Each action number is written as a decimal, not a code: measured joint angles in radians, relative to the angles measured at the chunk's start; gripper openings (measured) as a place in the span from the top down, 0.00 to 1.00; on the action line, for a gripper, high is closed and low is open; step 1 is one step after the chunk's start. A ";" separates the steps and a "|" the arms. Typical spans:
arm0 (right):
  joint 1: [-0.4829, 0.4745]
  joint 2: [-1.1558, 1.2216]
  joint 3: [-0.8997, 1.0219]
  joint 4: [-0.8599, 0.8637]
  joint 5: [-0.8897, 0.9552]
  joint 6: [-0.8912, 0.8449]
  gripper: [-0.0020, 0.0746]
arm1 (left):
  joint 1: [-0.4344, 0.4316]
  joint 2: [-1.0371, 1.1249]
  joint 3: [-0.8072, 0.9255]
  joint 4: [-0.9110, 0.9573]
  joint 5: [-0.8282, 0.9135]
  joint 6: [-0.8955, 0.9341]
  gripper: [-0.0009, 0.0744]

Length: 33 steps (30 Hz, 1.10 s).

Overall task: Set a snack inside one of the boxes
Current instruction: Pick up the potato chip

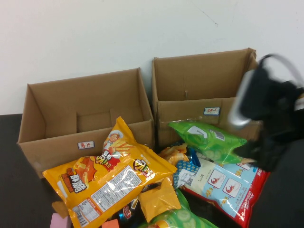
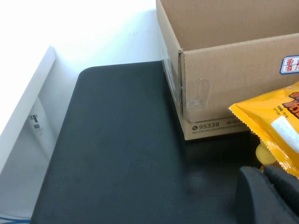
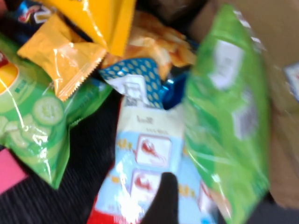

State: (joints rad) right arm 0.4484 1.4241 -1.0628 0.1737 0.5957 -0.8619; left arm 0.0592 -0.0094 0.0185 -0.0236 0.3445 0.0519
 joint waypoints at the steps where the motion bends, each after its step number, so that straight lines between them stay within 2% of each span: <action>1: 0.014 0.028 -0.005 -0.008 -0.015 0.000 0.11 | 0.000 0.000 0.000 0.000 0.000 0.000 0.99; 8: 0.083 0.232 -0.024 -0.026 -0.205 0.000 0.07 | 0.000 0.000 0.000 0.000 0.000 0.000 0.99; 15: 0.092 0.362 -0.026 -0.026 -0.433 0.000 0.07 | 0.000 0.000 0.000 0.000 0.000 0.000 0.99; 23: 0.092 0.468 -0.026 -0.026 -0.577 0.000 0.08 | 0.000 0.000 0.000 0.000 0.000 0.000 0.99; 25: 0.092 0.476 -0.026 -0.026 -0.602 0.000 0.16 | 0.000 0.000 0.000 0.000 0.000 0.000 0.99; 26: 0.092 0.478 -0.026 -0.026 -0.612 0.000 0.23 | 0.000 0.000 0.000 0.000 0.000 0.000 0.99; 30: 0.092 0.475 -0.035 -0.026 -0.620 0.000 0.69 | 0.000 0.000 0.000 0.000 0.000 0.000 0.99; 31: 0.092 0.470 -0.037 -0.026 -0.620 0.000 0.76 | 0.000 0.000 0.000 0.000 0.000 0.000 0.99; 33: 0.092 0.444 -0.037 -0.026 -0.596 0.002 0.77 | 0.000 0.000 0.000 0.000 0.000 0.000 0.99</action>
State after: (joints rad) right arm 0.5406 1.8683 -1.1002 0.1478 0.0000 -0.8601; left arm 0.0592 -0.0094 0.0185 -0.0236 0.3445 0.0519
